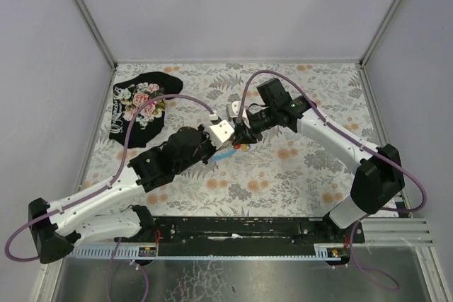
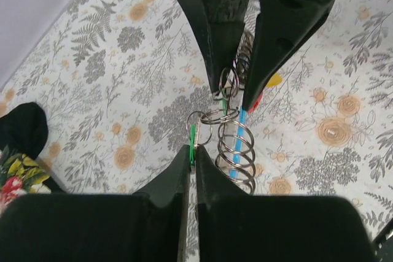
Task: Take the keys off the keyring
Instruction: Remove the key from the keyring.
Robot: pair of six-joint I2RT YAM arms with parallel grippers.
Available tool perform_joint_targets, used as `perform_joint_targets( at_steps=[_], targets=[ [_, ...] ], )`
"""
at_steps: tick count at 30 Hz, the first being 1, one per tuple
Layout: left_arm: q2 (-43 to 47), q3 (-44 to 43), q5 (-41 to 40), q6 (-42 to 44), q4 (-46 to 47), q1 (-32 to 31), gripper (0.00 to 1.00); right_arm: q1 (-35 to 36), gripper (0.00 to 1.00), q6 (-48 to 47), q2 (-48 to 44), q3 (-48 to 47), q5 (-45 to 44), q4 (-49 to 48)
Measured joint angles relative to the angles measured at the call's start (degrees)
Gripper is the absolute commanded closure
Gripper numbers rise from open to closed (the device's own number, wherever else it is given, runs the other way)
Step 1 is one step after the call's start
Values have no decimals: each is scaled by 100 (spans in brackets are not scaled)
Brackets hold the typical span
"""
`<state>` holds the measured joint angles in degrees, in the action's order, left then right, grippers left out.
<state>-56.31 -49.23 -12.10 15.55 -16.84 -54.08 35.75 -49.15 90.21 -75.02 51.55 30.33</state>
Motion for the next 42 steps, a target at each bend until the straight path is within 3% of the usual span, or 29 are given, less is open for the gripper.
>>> perform_joint_targets(
  at_steps=[16,21,25,29,34,40,42],
  targets=[
    [-872,-1436,-651,-466,-1628,-341,100,179,95,1169,-92,-647,-1191,802],
    [-857,-1563,-636,-446,-1657,-387,100,181,78,1027,-212,-785,-1279,1001],
    [-494,-1034,-520,-400,-1233,-400,100,166,60,754,-205,-807,-955,1189],
    [-199,-680,-435,-289,-957,-400,100,-4,38,595,-105,-750,-243,1320],
    [-7,-651,-284,-146,-837,-400,100,-610,17,315,-7,-400,850,1370],
    [304,-645,4,-31,-817,-400,100,-890,0,28,-212,632,1753,592],
    [323,-647,83,-9,-824,-400,100,-892,1,181,-278,938,1858,101]
  ],
)
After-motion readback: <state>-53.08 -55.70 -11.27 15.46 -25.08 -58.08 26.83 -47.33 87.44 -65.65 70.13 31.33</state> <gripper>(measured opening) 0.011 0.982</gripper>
